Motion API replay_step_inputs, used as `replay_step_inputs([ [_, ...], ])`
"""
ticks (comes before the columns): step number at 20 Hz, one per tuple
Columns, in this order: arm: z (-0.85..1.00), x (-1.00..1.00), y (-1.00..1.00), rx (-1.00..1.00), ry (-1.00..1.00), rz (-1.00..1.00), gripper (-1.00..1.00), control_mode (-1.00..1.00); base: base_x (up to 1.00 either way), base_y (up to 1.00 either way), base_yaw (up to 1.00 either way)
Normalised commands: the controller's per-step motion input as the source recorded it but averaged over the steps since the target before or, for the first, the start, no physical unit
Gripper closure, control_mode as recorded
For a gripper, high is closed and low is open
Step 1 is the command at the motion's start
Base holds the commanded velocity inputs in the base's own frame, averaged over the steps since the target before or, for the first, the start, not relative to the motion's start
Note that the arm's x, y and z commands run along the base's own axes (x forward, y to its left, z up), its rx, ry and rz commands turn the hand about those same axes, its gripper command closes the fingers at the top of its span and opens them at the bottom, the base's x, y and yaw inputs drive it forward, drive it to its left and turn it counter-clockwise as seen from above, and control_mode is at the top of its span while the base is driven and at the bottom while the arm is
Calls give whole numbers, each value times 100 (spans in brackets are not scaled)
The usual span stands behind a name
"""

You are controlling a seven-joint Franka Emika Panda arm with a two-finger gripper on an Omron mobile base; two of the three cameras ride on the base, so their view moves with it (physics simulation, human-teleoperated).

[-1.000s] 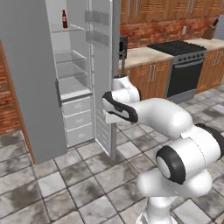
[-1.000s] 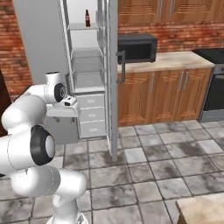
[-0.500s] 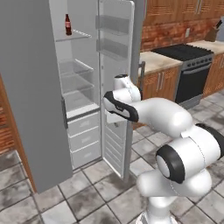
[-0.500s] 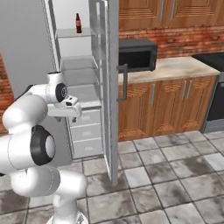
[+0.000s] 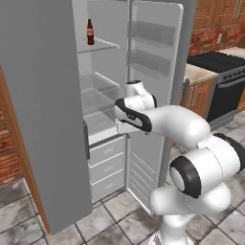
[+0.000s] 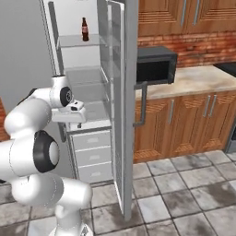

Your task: Open the fridge, grab two sodas, and place both sodas inside the bowl with ice on the dining counter.

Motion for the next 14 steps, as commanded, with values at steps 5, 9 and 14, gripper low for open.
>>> replay_step_inputs([
  [5, 0, 0, 0, 0, 0, 0, -100, 100, 47, 9, 14],
  [9, 0, 0, 0, 0, 0, 0, -100, 100, 24, 5, 9],
  [14, 0, 0, 0, 0, 0, 0, -100, 100, 34, 0, 1],
])
